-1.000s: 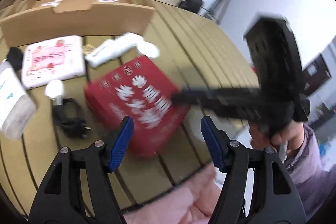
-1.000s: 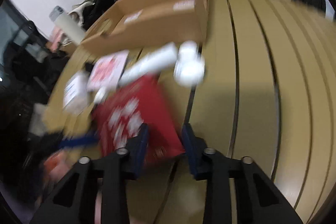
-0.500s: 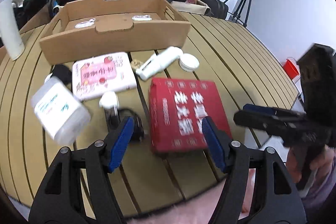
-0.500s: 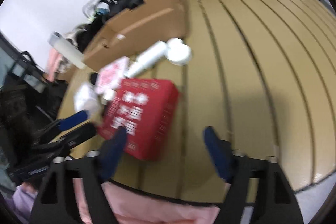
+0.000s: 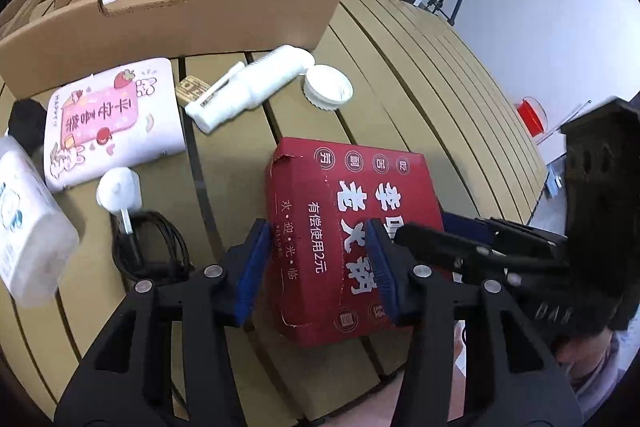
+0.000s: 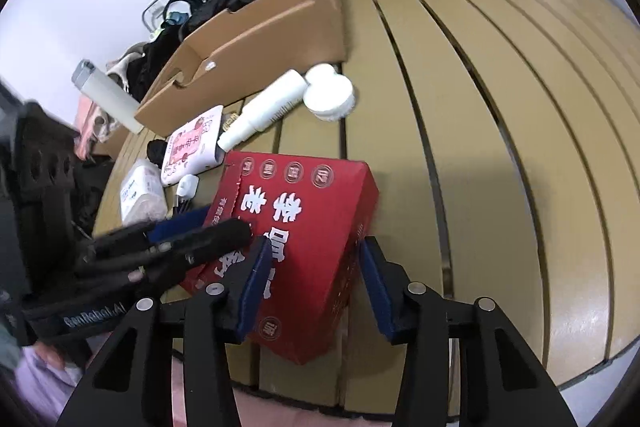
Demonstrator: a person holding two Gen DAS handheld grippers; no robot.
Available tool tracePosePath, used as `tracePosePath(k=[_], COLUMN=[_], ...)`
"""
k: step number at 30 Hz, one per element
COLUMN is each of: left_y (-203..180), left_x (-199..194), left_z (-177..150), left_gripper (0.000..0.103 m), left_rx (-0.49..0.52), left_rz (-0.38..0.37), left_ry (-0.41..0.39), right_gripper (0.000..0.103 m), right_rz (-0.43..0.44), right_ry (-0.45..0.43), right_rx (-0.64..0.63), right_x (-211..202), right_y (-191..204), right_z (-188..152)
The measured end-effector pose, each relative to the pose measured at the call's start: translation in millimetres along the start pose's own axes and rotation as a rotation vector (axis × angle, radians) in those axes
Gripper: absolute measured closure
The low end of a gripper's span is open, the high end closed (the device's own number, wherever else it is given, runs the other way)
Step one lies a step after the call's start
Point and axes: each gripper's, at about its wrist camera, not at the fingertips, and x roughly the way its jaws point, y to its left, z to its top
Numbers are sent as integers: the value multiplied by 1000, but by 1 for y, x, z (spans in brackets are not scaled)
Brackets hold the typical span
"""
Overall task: Organize objects
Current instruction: 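Lift the red box and lower it into the cardboard tray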
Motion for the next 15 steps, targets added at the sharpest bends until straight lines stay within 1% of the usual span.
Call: tracePosePath(k=[2, 4, 6, 8, 9, 10, 12, 13, 15], left_y=[-4, -9, -16, -19, -14, -6, 14, 26, 55], left_x=[-2, -7, -26, -56, -70, -86, -105, -112, -119], left_z=[-4, -3, 3, 20, 34, 55, 91, 112, 155], left_gripper=[59, 62, 63, 63, 63, 63, 63, 63, 63], left_rx=[0, -6, 3, 16, 16, 7, -16, -22, -48], left_rz=[22, 31, 42, 48, 51, 52, 52, 56, 95], left_ry=[-29, -38, -87, -156, -181, -199, -212, -223, -228], right_gripper=[54, 55, 56, 56, 56, 56, 56, 56, 56], right_rz=[41, 42, 20, 28, 43, 59, 88, 96, 122], right_ry=[13, 12, -5, -49, -78, -100, -140, -150, -160], right_rx=[34, 29, 16, -4, -15, -30, -77, -101, -142], right_x=[0, -2, -11, -28, -37, -43, -47, -44, -27], right_y=[-7, -7, 2, 15, 25, 35, 62, 74, 103], right_z=[1, 2, 8, 23, 37, 54, 98, 118, 170])
